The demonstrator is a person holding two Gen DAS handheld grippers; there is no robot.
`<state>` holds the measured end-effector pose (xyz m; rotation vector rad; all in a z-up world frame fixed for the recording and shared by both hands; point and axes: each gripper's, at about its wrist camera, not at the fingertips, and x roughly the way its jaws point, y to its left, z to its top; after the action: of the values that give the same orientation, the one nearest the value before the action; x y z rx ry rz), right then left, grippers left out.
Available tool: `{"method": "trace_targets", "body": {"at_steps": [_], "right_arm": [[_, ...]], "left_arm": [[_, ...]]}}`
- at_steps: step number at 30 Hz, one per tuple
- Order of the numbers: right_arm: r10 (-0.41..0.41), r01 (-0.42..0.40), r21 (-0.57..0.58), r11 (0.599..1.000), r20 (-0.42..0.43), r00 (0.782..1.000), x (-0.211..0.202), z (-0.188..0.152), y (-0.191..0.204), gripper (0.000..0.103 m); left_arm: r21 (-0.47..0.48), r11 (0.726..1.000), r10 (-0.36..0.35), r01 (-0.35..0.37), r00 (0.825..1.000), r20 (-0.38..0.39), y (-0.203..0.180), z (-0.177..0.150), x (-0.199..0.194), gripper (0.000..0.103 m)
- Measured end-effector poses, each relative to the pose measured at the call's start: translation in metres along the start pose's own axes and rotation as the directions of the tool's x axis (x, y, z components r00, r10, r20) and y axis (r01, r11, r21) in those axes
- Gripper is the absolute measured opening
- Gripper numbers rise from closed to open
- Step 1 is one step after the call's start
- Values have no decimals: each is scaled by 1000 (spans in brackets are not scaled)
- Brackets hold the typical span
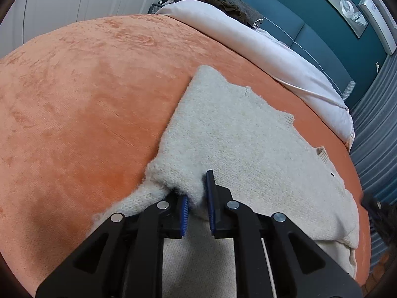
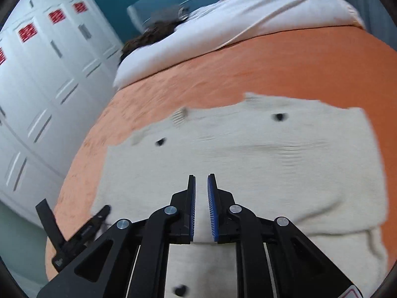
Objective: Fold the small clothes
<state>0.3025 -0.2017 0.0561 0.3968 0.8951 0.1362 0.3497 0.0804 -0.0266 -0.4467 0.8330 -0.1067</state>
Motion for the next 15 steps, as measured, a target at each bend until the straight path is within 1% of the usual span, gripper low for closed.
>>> {"method": "trace_targets", "body": {"at_steps": [1,2,5,7,8,9,10,11,12,13,15], "right_arm": [[40,-41,-18,999,-49,998,26,6,20,13],[54,-57,-33,998,-90,994,44,4,37,13],[22,-38,-96,995,-161,987,101,10,77,13],[-51,24,-140,990,-191,980,131,10,85,11],[-65,38,-150,988,-180,982,137,9,85,4],[-52,30,-141,990,-157,986,133,12,79,2],[-57,42,-110,993,-135,989,125,15,69,0],[-79,72,-75,995,-103,992,117,18,59,2],[-92,91,-22,996,-54,994,101,22,44,16],[-90,91,17,996,-16,996,87,23,31,21],[-101,97,75,992,56,993,43,16,-7,32]], "left_arm": [[-1,1000,-2,2,1000,2,0,-1,0,12],[-3,1000,-5,5,1000,4,1,-1,0,12],[-4,1000,-15,15,1000,19,3,-4,0,12],[-10,1000,-26,26,999,25,5,-6,0,12],[-13,999,-31,32,999,26,6,-6,1,12],[-15,999,-40,40,999,30,7,-6,1,12],[-20,999,-49,49,998,34,9,-7,1,12],[-23,998,-53,54,998,35,10,-7,1,12],[-23,998,-55,56,998,36,10,-7,1,12],[-22,998,-56,57,998,37,10,-7,1,12],[-23,998,-57,58,998,39,10,-7,1,12]]}}
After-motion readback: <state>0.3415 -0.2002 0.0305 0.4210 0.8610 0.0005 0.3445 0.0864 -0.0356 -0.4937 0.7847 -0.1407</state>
